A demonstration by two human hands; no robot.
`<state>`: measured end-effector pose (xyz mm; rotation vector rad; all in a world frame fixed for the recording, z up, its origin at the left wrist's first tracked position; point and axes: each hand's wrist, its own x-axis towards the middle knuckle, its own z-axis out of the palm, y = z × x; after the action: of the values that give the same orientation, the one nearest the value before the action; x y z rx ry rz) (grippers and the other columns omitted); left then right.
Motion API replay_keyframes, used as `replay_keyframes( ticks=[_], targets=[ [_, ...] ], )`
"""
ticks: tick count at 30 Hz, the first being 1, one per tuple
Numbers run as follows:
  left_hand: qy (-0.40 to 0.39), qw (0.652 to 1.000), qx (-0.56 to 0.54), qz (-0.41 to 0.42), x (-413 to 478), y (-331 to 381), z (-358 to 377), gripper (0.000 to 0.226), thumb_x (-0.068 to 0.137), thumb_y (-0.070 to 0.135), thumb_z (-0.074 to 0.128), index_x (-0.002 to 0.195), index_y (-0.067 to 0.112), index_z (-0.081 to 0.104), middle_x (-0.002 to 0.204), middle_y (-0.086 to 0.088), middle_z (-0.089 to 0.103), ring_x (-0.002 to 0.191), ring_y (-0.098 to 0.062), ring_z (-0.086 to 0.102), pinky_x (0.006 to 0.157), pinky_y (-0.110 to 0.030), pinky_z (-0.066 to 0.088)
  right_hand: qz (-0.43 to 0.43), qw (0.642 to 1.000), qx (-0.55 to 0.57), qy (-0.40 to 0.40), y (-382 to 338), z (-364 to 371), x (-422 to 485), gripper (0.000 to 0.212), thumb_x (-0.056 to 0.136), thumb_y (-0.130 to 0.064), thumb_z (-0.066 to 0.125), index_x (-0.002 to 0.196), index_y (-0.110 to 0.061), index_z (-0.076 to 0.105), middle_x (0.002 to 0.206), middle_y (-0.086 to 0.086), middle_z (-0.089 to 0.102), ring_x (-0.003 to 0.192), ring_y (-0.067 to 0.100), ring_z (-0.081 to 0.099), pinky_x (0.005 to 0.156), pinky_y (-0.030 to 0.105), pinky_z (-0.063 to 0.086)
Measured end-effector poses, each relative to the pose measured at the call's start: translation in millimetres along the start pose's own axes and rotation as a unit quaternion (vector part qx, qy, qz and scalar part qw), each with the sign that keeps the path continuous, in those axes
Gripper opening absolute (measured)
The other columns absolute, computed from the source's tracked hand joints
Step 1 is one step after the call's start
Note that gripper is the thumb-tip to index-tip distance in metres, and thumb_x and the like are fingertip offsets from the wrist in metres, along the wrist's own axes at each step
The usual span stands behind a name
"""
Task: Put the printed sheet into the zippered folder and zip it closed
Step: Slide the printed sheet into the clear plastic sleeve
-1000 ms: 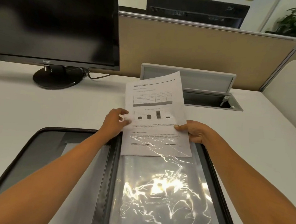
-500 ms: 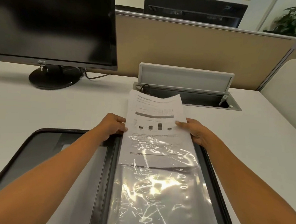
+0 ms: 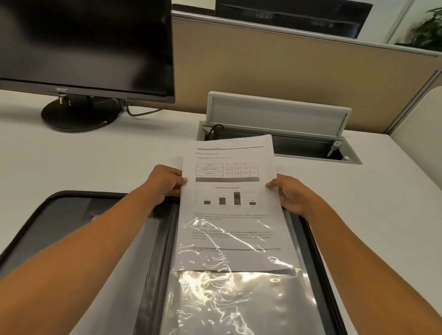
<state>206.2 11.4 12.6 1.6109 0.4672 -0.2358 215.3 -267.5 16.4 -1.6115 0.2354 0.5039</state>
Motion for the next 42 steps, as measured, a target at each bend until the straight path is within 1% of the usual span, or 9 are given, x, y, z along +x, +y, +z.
replay_keyframes(
  ticks=[5,10,15,19,22,29,33,36,42],
  targets=[
    [-0.088,0.987,0.118,-0.056,-8,11,-6,0.015,0.077,-0.012,0.062,0.089,-0.003,0.061,0.089,-0.016,0.064,0.076,-0.024,0.063,0.049,-0.024,0.057,-0.008,0.993,0.018,0.113,5,-4,8,0.030,0.097,-0.024,0.041,0.122,-0.008,0.049,0.126,0.011,0.055,0.112,0.030,0.055,0.099,0.046,0.045],
    [-0.113,0.981,0.143,-0.061,-7,16,-7,0.010,0.077,-0.007,0.064,0.073,0.000,0.058,0.080,-0.012,0.064,0.066,-0.017,0.065,0.054,-0.023,0.057,-0.022,0.995,-0.028,0.095,8,-8,11,0.016,0.097,-0.011,0.039,0.105,-0.010,0.053,0.124,0.012,0.057,0.107,0.027,0.056,0.099,0.044,0.046],
    [-0.001,1.000,-0.002,0.002,1,7,-2,0.026,0.082,-0.002,0.062,0.107,-0.005,0.055,0.098,-0.018,0.060,0.074,-0.023,0.061,0.056,-0.028,0.052,0.000,1.000,-0.028,0.013,1,-8,5,0.017,0.096,-0.006,0.040,0.103,-0.010,0.055,0.109,0.008,0.062,0.097,0.023,0.062,0.084,0.035,0.052],
    [-0.014,1.000,0.020,-0.001,-2,7,-4,0.013,0.079,-0.007,0.062,0.092,-0.004,0.057,0.095,-0.018,0.061,0.072,-0.023,0.062,0.051,-0.030,0.055,0.012,0.998,-0.039,0.037,0,-7,2,0.016,0.095,-0.007,0.041,0.101,-0.008,0.057,0.114,0.012,0.061,0.101,0.025,0.059,0.085,0.037,0.052],
    [-0.066,0.993,0.097,-0.030,-8,11,-5,0.013,0.077,-0.009,0.063,0.073,0.001,0.055,0.081,-0.015,0.063,0.071,-0.023,0.063,0.044,-0.024,0.056,0.012,0.995,-0.046,0.091,3,-8,4,0.026,0.095,-0.008,0.042,0.120,-0.005,0.051,0.124,0.014,0.055,0.106,0.028,0.056,0.095,0.044,0.047],
    [-0.078,0.987,0.138,-0.025,-16,12,-4,0.015,0.079,0.000,0.066,0.091,0.001,0.056,0.096,-0.017,0.062,0.069,-0.020,0.062,0.046,-0.021,0.055,-0.015,0.992,-0.079,0.100,0,-1,1,0.028,0.095,-0.002,0.040,0.113,-0.016,0.056,0.131,0.017,0.048,0.108,0.031,0.055,0.094,0.045,0.050],
    [-0.018,0.998,0.062,0.020,-12,7,-4,0.045,0.084,0.000,0.060,0.126,0.008,0.048,0.116,-0.019,0.058,0.079,-0.024,0.060,0.059,-0.028,0.053,0.005,0.994,-0.089,0.057,-4,0,-5,0.025,0.093,-0.001,0.043,0.105,-0.017,0.058,0.124,0.014,0.052,0.099,0.026,0.058,0.083,0.039,0.054],
    [-0.007,0.995,0.090,0.038,-11,4,-5,0.034,0.083,-0.007,0.058,0.115,0.003,0.059,0.116,-0.022,0.060,0.087,-0.025,0.059,0.065,-0.027,0.053,0.022,0.993,-0.108,0.045,-4,0,-7,0.022,0.093,-0.001,0.043,0.103,-0.014,0.058,0.120,0.014,0.053,0.101,0.027,0.056,0.092,0.041,0.051],
    [-0.045,0.964,0.251,0.076,-15,1,-2,0.020,0.078,-0.003,0.066,0.097,0.001,0.069,0.103,-0.018,0.067,0.084,-0.020,0.060,0.076,-0.024,0.048,-0.038,0.960,-0.267,0.070,-5,6,-8,0.015,0.089,-0.008,0.054,0.099,-0.008,0.066,0.111,0.008,0.060,0.101,0.023,0.052,0.086,0.031,0.044]
  ],
)
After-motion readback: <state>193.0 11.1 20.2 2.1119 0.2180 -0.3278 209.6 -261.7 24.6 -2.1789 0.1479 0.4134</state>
